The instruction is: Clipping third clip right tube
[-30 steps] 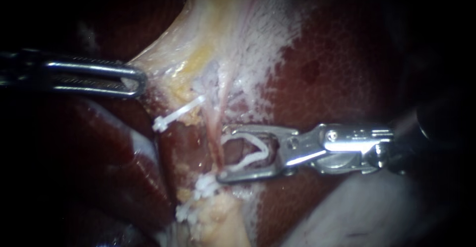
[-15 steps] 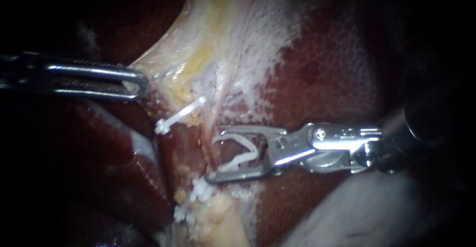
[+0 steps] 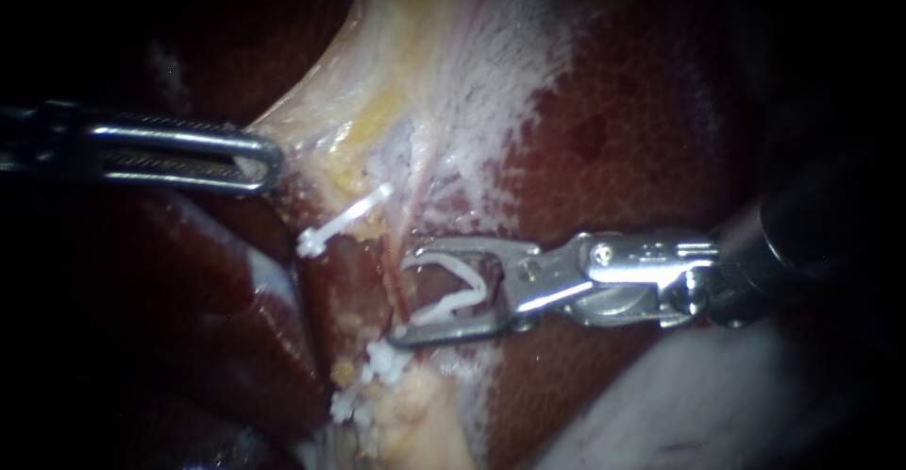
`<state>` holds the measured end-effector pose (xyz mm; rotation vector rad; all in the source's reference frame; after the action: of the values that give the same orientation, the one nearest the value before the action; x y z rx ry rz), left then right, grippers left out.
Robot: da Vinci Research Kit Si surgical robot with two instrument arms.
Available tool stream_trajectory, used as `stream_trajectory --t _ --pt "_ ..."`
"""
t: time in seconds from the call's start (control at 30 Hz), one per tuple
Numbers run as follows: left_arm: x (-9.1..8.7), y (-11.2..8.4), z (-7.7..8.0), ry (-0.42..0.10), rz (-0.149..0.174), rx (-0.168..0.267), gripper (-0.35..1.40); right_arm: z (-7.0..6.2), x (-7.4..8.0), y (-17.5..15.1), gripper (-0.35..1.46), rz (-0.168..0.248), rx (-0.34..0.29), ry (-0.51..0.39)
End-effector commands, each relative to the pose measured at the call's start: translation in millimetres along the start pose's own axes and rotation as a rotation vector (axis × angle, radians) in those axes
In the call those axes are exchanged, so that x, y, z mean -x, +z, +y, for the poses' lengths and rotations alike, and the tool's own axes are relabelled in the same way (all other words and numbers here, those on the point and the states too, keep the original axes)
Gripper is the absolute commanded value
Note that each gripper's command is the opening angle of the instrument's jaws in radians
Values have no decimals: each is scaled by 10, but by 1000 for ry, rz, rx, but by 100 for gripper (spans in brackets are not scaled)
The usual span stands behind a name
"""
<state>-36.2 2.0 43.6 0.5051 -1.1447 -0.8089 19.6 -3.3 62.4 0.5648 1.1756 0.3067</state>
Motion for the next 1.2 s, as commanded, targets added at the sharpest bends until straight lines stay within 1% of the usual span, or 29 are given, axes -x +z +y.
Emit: stream_trajectory --t 0.03,0.27,0.5,0.7,0.97,1.03,1.07,1.2 --pt "0 0 0 0 0 0 -35 2 1 0 59 0 0 -1" --pt "0 0 0 0 0 0 -35 4 1 3 60 0 1 -1" --pt "-1 1 0 1 0 1 -35 0 -4 3 58 0 0 6" --pt "-1 2 0 1 0 1 -35 -5 -6 1 51 0 -4 42" --pt "-1 2 -1 1 0 1 -35 -1 -8 -5 39 1 -6 67" --pt "-1 2 -1 1 0 1 -35 0 -7 -6 33 1 -6 73" --pt "-1 2 -1 1 0 1 -35 1 -6 -7 27 1 -6 73" --pt "-1 2 -1 1 0 2 -35 5 -2 -13 -10 1 -9 71"
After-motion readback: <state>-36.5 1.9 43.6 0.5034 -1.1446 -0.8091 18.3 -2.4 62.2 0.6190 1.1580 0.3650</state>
